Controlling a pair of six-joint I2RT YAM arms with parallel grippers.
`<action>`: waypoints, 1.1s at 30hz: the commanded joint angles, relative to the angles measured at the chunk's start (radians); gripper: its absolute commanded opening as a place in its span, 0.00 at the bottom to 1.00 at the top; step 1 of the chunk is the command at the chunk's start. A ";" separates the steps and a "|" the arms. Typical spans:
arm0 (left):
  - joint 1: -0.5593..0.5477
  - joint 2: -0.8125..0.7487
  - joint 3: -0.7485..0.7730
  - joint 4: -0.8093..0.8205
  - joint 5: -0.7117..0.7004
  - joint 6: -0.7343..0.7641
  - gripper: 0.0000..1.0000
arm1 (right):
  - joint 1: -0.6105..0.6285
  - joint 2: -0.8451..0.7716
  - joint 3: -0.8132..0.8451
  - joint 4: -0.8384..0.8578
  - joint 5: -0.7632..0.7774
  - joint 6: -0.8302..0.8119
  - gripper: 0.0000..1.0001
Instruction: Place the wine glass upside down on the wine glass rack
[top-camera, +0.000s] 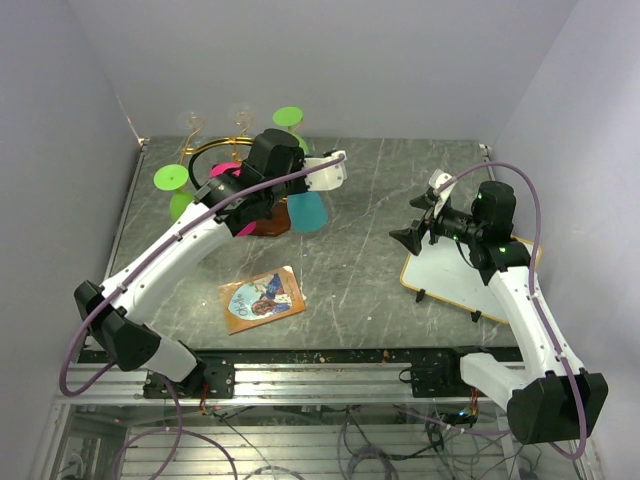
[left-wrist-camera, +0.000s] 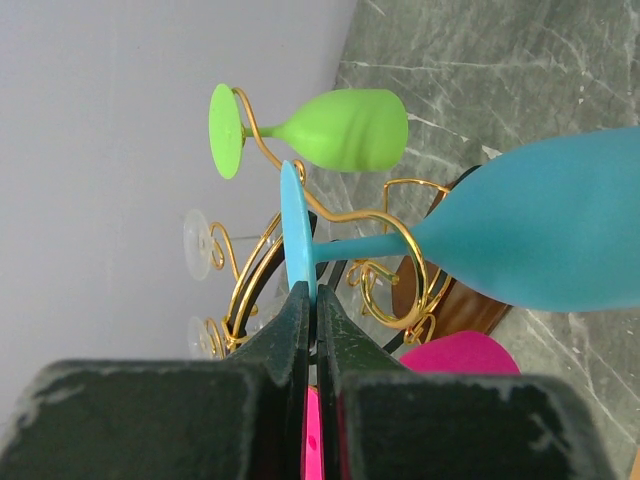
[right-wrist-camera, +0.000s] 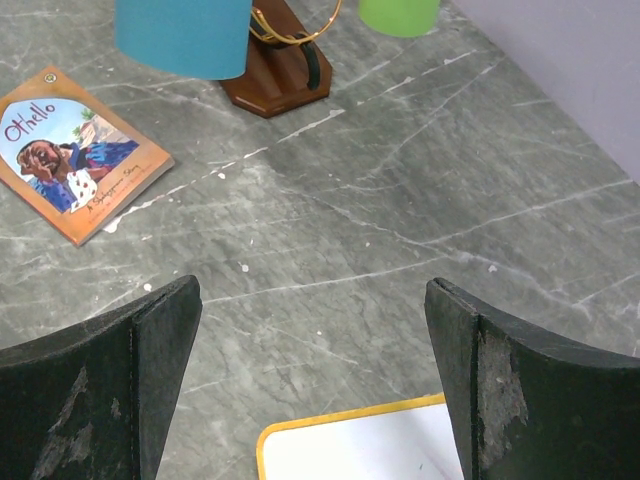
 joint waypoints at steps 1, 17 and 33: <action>-0.006 -0.051 -0.007 0.002 0.050 0.005 0.07 | -0.004 -0.008 -0.013 0.017 0.005 -0.015 0.94; -0.007 -0.111 -0.045 -0.026 0.029 0.017 0.07 | -0.014 -0.007 -0.015 0.016 -0.003 -0.017 0.94; -0.007 -0.116 -0.097 -0.045 0.013 0.050 0.07 | -0.016 0.000 -0.016 0.017 0.006 -0.020 0.94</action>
